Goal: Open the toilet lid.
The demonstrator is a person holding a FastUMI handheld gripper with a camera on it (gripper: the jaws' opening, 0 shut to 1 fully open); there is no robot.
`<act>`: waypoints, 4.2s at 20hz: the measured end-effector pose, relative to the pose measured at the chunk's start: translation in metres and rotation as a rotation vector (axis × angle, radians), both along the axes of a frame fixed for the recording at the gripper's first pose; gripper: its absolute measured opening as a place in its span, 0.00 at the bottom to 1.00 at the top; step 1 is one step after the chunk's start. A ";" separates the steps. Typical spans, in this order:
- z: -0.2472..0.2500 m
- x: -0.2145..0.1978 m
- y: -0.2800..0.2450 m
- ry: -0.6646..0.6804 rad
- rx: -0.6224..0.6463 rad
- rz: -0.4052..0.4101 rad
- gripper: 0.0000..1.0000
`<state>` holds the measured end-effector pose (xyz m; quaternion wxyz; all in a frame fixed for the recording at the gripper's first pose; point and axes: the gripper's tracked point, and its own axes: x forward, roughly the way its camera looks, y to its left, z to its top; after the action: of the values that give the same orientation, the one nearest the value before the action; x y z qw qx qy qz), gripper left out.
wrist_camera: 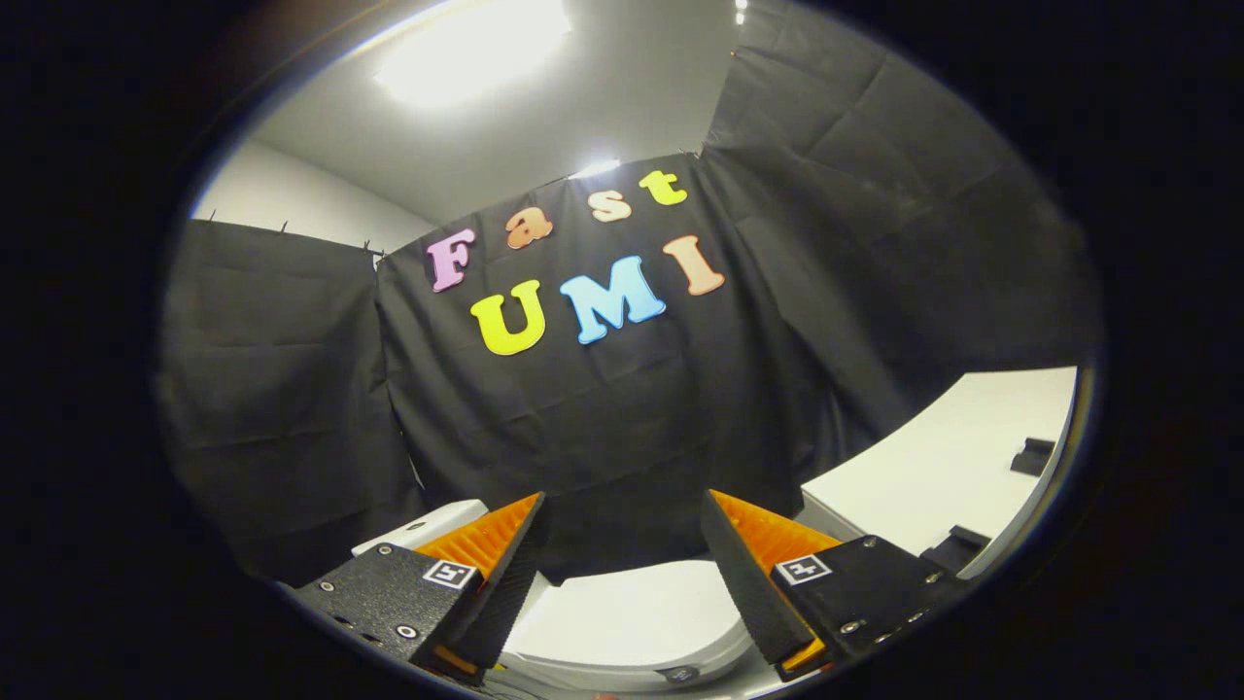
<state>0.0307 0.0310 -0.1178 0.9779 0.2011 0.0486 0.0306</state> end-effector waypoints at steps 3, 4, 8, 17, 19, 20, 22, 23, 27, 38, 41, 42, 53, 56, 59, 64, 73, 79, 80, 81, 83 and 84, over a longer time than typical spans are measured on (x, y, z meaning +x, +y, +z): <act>-0.038 0.004 0.002 0.067 -0.004 -0.005 0.95; -0.049 0.004 0.005 0.085 0.007 -0.004 0.96; -0.102 0.006 0.030 0.193 0.069 0.019 0.96; -0.220 -0.024 0.060 0.467 0.292 -0.016 0.96; -0.243 -0.030 0.057 0.513 0.293 -0.027 0.96; -0.251 -0.031 0.055 0.526 0.315 -0.031 0.96; -0.260 -0.032 0.052 0.541 0.390 -0.045 0.96; -0.268 -0.033 0.052 0.550 0.424 -0.055 0.96; -0.303 -0.043 0.049 0.616 0.497 -0.094 0.95; -0.355 -0.033 0.060 0.695 0.641 -0.132 0.86; -0.370 -0.033 0.070 0.720 0.660 -0.122 0.80; -0.374 -0.032 0.071 0.725 0.666 -0.116 0.79; -0.382 -0.024 0.071 0.708 0.739 -0.137 0.18; -0.377 -0.022 0.070 0.689 0.776 -0.164 0.12; -0.373 -0.023 0.072 0.683 0.780 -0.198 0.00; -0.367 -0.025 0.077 0.727 0.668 -0.232 0.00; -0.321 -0.019 0.081 0.719 0.496 -0.303 0.00; -0.285 -0.014 0.089 0.689 0.371 -0.313 0.00; -0.278 -0.013 0.092 0.679 0.349 -0.319 0.00; -0.270 -0.011 0.096 0.665 0.317 -0.321 0.00; -0.251 -0.009 0.105 0.630 0.242 -0.312 0.00; -0.243 -0.006 0.109 0.618 0.206 -0.304 0.00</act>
<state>0.0245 0.1402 -0.3606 0.8850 0.3034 0.3079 -0.1729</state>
